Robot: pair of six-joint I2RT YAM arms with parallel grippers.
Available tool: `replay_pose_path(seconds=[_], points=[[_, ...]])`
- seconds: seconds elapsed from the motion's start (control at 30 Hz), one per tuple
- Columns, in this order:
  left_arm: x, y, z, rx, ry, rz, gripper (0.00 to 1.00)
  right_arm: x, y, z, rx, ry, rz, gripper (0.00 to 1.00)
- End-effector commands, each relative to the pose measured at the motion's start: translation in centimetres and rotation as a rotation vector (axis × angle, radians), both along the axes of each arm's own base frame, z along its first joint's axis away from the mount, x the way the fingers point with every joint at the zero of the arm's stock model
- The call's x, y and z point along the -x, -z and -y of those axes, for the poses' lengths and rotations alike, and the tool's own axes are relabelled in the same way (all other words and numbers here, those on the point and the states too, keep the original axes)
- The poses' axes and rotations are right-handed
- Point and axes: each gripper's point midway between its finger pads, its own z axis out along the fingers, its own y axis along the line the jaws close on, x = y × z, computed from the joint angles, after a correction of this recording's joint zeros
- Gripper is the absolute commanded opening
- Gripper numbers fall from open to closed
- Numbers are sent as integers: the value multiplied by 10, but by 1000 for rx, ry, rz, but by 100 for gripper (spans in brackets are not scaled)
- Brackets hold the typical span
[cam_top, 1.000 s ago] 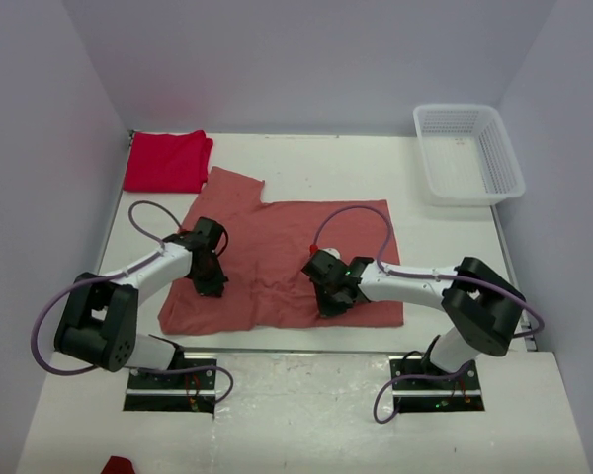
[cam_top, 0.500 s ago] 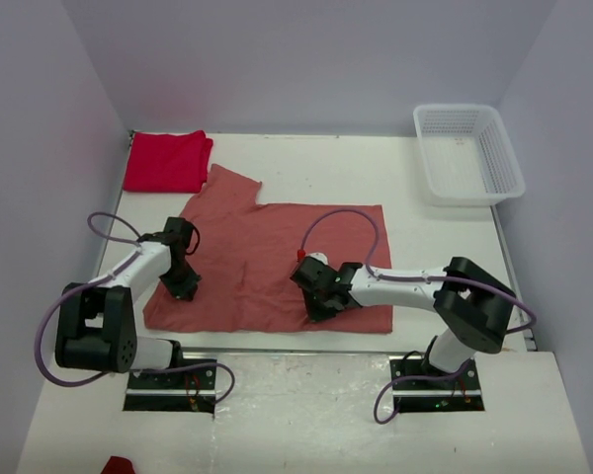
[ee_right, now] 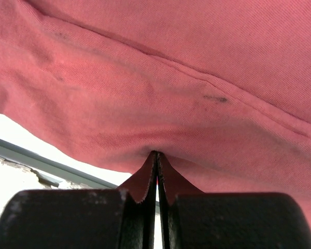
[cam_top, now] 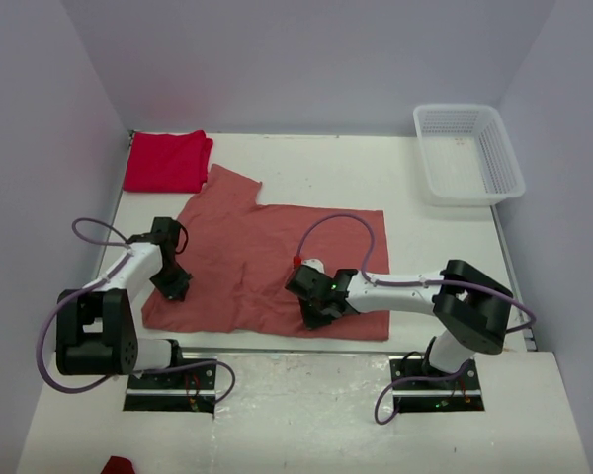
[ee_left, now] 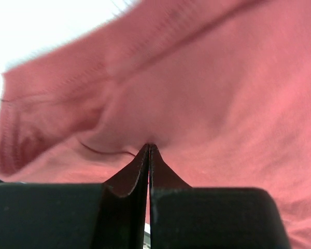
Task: Fold and stack the t-shirts
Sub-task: Grap the side of the flattened tshirt furthest away from the robot with both arms
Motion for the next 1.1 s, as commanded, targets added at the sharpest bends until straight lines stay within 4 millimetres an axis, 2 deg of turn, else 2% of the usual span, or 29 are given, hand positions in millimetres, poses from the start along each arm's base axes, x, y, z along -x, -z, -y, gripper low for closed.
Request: replay_pose_path(seconds=[0.0,0.3,0.4,0.5,0.53,0.57,0.63,0.67,0.7,0.73,0.83,0.9,0.97,1.07], points=[[-6,-4,-12,4,-56,19,0,12,16,34,155,30,-26,0],[-7,1,-27,31,-117,16,0,4,-13,45,158,82,42,0],[-7,4,-31,40,-127,11,0,-1,-29,47,147,93,78,0],[-7,5,-35,38,-139,6,0,-11,-56,51,126,121,152,1],[-6,5,-37,35,-149,5,0,-15,-68,49,107,131,179,4],[-7,5,-39,31,-152,10,0,-17,-78,53,112,127,198,17],[-7,1,-46,22,-171,20,0,-30,-110,55,74,152,283,30],[-7,0,-50,14,-180,22,0,-34,-118,61,90,160,306,36],[-9,-2,-53,13,-186,31,0,-42,-130,65,87,170,347,57],[-8,-3,-57,13,-206,35,0,-52,-141,67,68,200,362,64],[-10,-6,-62,15,-222,46,0,-78,-154,74,60,244,367,77],[-12,-9,-65,7,-226,52,0,-93,-156,75,67,250,362,83],[-14,-11,-67,7,-227,58,0,-116,-154,80,82,284,359,92],[-26,-19,-67,21,-180,94,0,-147,-144,87,111,323,333,93]])
